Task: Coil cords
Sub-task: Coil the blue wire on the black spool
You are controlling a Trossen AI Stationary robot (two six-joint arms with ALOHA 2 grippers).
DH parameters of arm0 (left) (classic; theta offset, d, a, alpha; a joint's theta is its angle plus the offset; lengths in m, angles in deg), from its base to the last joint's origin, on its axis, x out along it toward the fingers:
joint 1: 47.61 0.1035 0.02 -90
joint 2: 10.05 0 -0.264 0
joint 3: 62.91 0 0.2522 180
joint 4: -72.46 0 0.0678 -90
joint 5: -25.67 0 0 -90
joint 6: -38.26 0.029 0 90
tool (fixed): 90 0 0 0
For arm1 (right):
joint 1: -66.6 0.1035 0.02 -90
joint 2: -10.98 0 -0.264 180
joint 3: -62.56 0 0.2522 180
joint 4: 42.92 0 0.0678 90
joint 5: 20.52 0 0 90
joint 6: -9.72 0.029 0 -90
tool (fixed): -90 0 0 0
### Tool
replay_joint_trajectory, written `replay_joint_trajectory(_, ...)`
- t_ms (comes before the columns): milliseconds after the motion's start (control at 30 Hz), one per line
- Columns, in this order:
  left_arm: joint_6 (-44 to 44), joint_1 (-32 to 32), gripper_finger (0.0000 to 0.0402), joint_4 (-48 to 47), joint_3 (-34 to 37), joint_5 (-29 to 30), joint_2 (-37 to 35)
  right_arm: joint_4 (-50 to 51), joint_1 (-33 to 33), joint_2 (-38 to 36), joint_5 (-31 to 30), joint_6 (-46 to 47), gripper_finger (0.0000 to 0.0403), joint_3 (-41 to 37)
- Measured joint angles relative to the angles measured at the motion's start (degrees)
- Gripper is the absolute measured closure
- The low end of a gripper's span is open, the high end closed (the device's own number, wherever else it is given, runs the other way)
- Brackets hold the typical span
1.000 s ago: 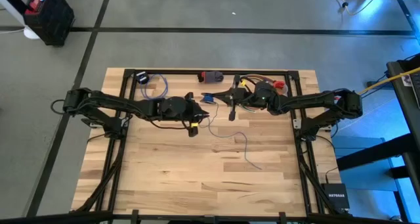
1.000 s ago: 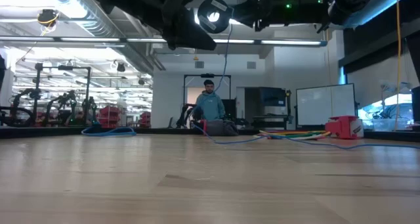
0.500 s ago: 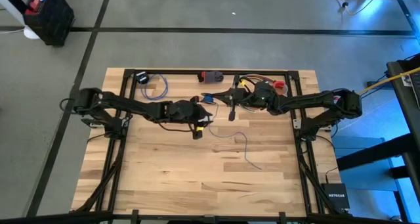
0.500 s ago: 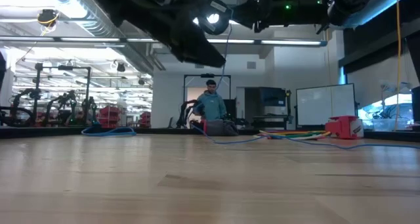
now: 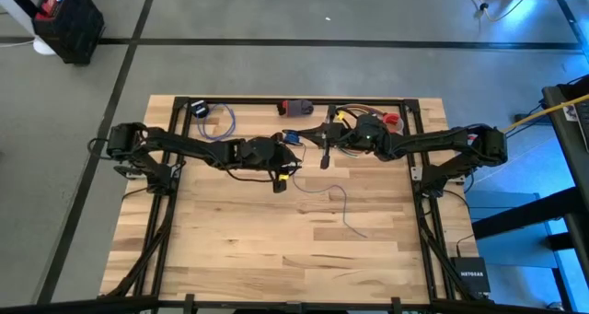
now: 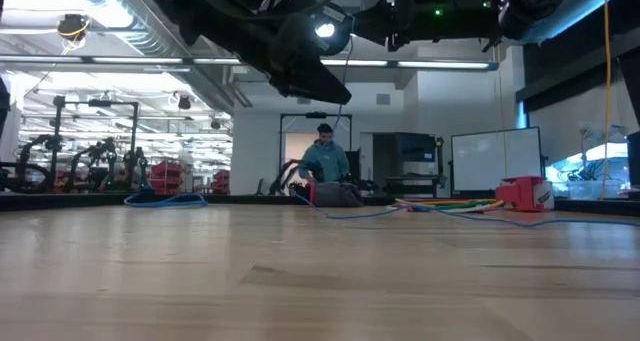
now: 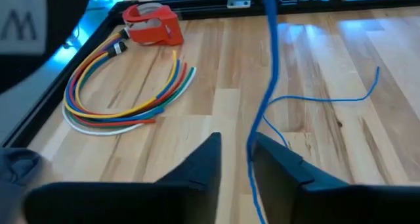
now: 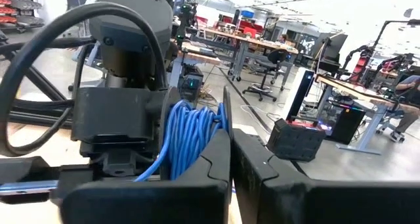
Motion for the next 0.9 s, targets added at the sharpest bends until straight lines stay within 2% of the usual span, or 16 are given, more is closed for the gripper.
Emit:
replay_joint_trajectory(167,0.85,0.65,0.0394,-0.73,0.00,0.00,0.00,-0.30,0.00,0.00,-0.04,-0.02,0.0384,0.00)
replay_joint_trajectory(533,-0.64,1.15,0.0393,-1.34,0.00,1.49,2.27,-1.61,0.00,0.02,-0.02,-1.33,0.0393,0.01)
replay_joint_trajectory(900,-1.68,1.76,0.0394,-16.98,-0.11,14.96,-1.23,0.41,0.05,0.15,1.07,-1.51,0.0398,0.61)
